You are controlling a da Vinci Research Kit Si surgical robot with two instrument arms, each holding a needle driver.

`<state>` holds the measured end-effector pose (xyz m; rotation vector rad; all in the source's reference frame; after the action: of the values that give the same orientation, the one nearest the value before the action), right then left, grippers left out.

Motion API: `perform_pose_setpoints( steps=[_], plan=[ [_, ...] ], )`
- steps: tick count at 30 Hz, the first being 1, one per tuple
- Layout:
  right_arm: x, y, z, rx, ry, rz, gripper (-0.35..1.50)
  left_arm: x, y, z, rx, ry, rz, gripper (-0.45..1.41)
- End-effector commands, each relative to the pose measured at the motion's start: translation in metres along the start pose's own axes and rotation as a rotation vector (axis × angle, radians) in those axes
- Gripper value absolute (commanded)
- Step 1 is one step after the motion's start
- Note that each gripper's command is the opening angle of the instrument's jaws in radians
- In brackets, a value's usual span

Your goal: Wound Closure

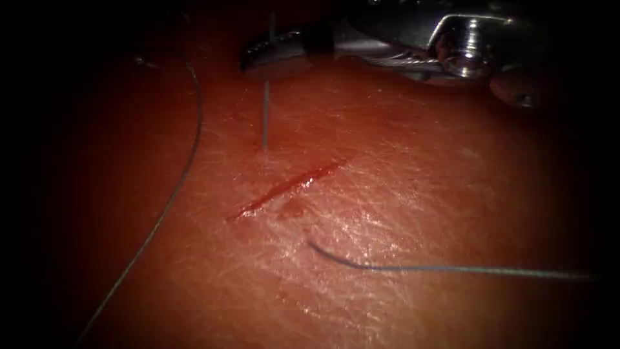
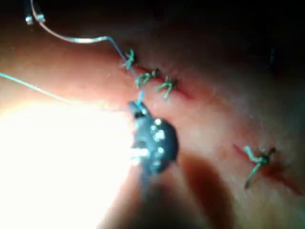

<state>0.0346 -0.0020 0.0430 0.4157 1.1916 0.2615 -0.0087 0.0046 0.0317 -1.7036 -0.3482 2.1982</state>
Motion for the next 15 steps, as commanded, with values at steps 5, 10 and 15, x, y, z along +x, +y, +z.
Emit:
perform_pose_setpoints(
  steps=[5,10,15],
  plan=[
    [0.0002,0.0004,-0.0004,-0.093,0.050,0.013,1.33,-0.0021,-0.0005,0.0011,0.005,-0.029,-0.052,0.54],
    [0.0008,0.0014,-0.0034,-0.135,0.050,0.069,1.40,-0.0030,-0.0023,0.0007,0.061,-0.031,-0.197,1.26],
    [0.0005,0.0012,-0.0039,-0.141,0.049,0.071,1.41,-0.0025,-0.0021,-0.0003,0.101,-0.036,-0.217,1.26]
  ],
)
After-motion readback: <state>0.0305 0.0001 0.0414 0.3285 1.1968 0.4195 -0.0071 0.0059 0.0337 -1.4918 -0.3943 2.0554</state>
